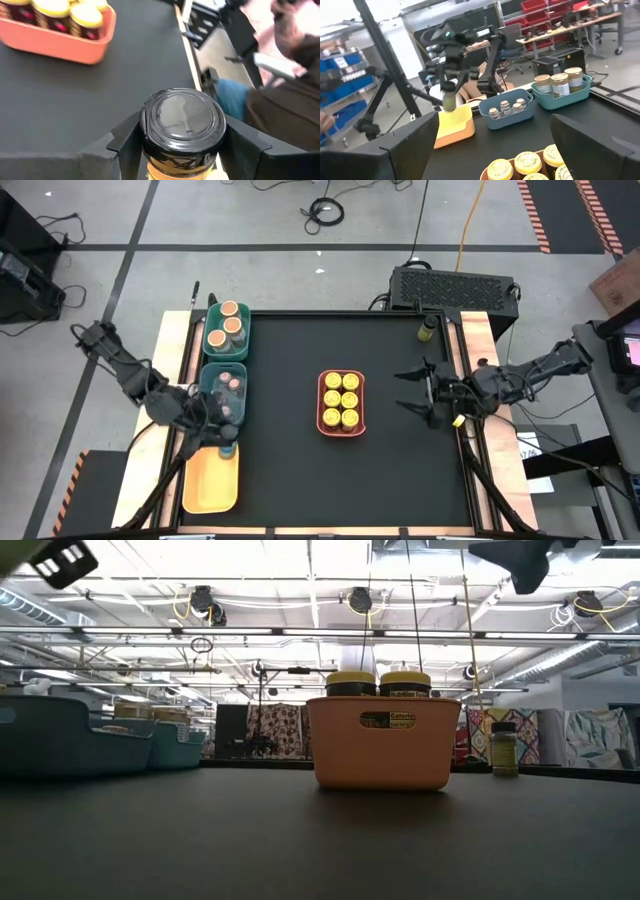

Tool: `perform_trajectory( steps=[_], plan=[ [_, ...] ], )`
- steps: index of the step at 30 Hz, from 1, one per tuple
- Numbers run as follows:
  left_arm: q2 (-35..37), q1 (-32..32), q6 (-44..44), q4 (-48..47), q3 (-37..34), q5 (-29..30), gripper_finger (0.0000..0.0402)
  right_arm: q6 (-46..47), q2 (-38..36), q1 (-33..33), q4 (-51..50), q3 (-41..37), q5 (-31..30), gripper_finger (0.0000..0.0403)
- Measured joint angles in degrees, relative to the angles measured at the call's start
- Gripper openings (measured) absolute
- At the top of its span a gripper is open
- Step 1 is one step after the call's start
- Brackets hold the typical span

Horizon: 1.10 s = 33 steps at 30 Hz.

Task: Sort spices by type
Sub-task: Put the green seasoning bottle in the yellow bin

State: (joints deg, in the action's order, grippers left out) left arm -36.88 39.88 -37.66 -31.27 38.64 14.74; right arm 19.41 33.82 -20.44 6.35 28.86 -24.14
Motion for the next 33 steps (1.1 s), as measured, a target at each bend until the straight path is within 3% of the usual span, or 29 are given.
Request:
perform_trajectory(
  steps=[14, 26, 33],
  plan=[
    [0.16, 14.97, 0.75, 3.97, -10.55, 8.73, 0.0212, 2.97, 6.24, 4.22, 7.35, 0.0, 0.17, 0.0375],
    [0.22, 18.49, 0.12, 4.18, -18.98, 12.81, 0.0212, 7.17, 10.63, 5.16, 11.41, 0.0, 0.19, 0.0375],
    [0.23, 19.7, -0.63, 11.55, -24.03, 13.37, 0.0212, 7.18, 11.37, 5.83, 13.72, 0.0, 0.09, 0.0375]
  ],
)
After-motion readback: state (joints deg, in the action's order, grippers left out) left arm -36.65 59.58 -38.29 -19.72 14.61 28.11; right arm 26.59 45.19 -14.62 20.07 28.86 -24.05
